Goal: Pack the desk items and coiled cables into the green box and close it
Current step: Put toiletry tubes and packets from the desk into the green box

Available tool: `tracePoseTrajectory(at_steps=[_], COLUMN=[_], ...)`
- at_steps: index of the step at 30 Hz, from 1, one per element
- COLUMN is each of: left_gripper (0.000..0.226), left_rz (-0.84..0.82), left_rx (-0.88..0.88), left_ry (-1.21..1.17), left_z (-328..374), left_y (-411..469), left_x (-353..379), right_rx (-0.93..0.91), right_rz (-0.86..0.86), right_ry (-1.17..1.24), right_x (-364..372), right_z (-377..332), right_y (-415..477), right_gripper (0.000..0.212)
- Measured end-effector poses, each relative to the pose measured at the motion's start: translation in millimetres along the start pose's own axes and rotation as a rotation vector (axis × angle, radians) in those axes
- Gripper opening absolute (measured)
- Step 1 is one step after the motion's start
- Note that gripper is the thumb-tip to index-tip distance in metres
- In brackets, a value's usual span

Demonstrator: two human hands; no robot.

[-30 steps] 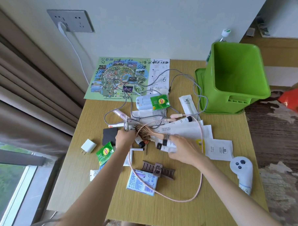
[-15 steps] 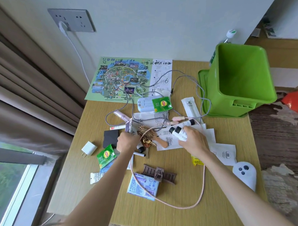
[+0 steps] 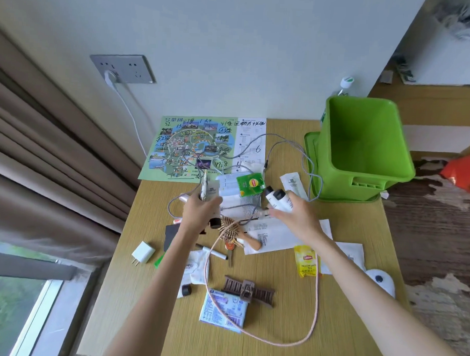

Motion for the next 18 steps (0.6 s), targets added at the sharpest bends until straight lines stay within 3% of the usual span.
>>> tracePoseTrajectory(at_steps=[2, 5, 10, 13, 15, 18], left_gripper=[0.021, 0.030, 0.032, 0.022, 0.015, 0.014], left_rz=[-0.094, -0.227, -0.391, -0.473, -0.507, -0.515], left_rx=[0.056, 0.146, 0.211, 0.259, 0.296, 0.295], left_ry=[-0.083, -0.124, -0.209, -0.216, -0.203, -0.168], left_z=[35, 87, 155, 187, 202, 211], left_y=[3, 6, 13, 22, 31, 49], left_x=[18, 50, 103, 134, 150, 169], right_rx=[-0.002, -0.029, -0.023, 0.092, 0.180, 0.326], right_rz=[0.039, 0.098, 0.286, 0.430, 0.431, 0.282], right_ry=[0.078, 0.144, 0.247, 0.240, 0.221, 0.097], right_x=[-23, -68, -156, -201, -213, -200], right_z=[-17, -41, -42, -11, 15, 51], right_y=[13, 32, 67, 97, 118, 150], right_gripper=[0.024, 0.045, 0.025, 0.027, 0.028, 0.029])
Point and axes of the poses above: each hand's wrist, its own y-axis towards the middle knuckle, its own x-axis out of the palm, z = x × y, the point moved 9 cm from there along y, towards the middle knuckle, and after that the axes turned 3 degrees about z, right-handed, at the moved point
